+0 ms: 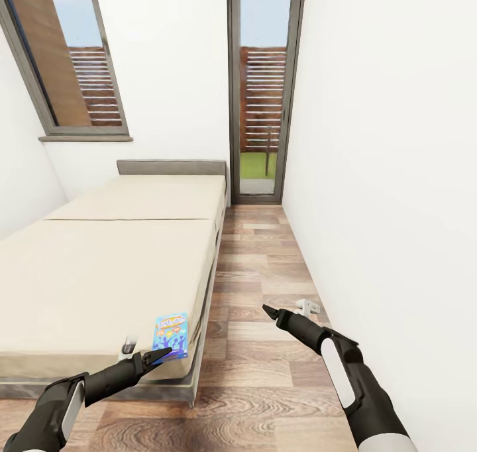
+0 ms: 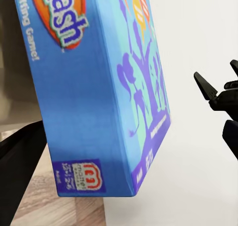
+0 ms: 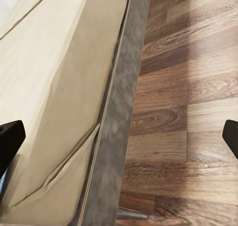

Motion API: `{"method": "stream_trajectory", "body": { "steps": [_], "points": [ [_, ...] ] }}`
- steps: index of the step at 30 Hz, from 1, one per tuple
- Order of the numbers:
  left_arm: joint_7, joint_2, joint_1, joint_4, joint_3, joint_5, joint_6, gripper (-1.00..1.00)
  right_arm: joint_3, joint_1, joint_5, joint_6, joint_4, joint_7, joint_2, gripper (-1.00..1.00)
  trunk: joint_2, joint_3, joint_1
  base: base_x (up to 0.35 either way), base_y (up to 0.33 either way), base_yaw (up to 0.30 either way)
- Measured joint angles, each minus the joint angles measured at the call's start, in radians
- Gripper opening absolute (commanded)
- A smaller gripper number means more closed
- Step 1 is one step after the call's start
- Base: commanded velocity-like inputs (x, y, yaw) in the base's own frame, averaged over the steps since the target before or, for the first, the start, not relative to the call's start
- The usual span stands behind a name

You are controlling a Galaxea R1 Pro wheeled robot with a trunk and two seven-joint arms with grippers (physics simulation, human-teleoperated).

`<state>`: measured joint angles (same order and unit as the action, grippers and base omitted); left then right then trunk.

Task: Put all the toys in the child's room - the three board games (two on the bed and one on the table), the two jigsaw puzzles on the table, and the tennis ball on the table - inside the toy box on the table in the child's room.

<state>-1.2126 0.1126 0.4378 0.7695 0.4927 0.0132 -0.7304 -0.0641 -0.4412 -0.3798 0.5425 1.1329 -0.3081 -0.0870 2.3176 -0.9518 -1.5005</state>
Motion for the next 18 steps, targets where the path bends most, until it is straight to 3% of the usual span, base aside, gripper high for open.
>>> {"method": "stream_trajectory", "body": {
  "steps": [10,11,18],
  "points": [
    [0.0,0.0,0.0,0.0,0.001,0.0,0.001,1.0,0.0,0.0,0.0,0.0,0.0,0.0,0.0,1.0,0.0,0.0,0.0,0.0,0.0,0.0],
    [0.0,0.0,0.0,0.0,0.001,0.0,0.001,-1.0,0.0,0.0,0.0,0.0,0.0,0.0,0.0,1.0,0.0,0.0,0.0,0.0,0.0,0.0],
    [0.004,-0.001,0.006,0.001,0.004,-0.016,0.021,-1.0,-0.001,0.0,0.0,0.001,0.0,0.0,0.001,1.0,0.0,0.0,0.0,0.0,0.0,0.0]
  ]
}}
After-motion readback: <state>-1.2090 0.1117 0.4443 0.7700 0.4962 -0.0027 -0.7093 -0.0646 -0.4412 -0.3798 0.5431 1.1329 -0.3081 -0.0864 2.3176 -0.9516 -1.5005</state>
